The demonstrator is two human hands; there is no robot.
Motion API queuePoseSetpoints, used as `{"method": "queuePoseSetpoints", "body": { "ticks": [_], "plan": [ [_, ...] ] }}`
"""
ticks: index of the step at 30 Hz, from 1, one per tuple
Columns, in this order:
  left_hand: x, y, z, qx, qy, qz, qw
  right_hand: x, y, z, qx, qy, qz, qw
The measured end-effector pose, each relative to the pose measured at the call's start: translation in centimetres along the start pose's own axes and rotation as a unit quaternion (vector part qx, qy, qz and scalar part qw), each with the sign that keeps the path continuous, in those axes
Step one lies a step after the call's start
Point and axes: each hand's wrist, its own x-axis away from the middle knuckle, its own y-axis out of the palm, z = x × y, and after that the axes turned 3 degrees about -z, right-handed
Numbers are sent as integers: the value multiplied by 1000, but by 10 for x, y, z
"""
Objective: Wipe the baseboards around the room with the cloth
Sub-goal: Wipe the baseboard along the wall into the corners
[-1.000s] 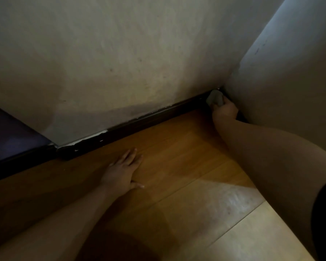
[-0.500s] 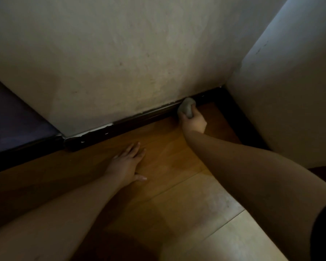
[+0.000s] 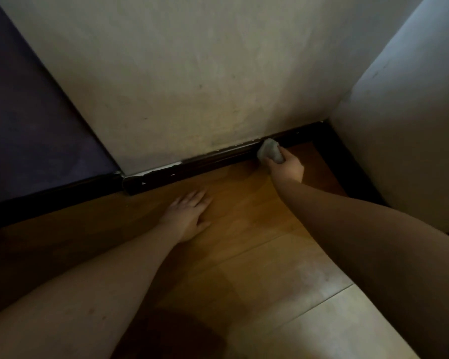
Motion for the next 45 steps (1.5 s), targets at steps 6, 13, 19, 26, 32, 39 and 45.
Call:
{"method": "queuePoseSetpoints", "body": {
  "ticks": [6,13,19,26,32,39,45],
  "plan": [
    [26,14,-26,-15,-48,14,999,5,17,-19,-5,21,34,999],
    [52,14,-53,25,-89,-4,996,35,59,-40,-17,36,23,999],
    [65,15,-74,4,-96,2,995,67,87,-52,19,-11,-27,999],
    [87,30,-92,17,-108,-7,994,111,120,-70,-105,40,-47,993],
    [108,33,-113,-39,-113,11,993,149,150,-80,-18,-23,-72,997],
    [128,31,-126,-26,-149,1,988,197,191,-103,-56,-25,-114,992],
    [145,36,-131,-5,-158,5,987,209,199,-111,-74,-18,-150,986]
  ]
}}
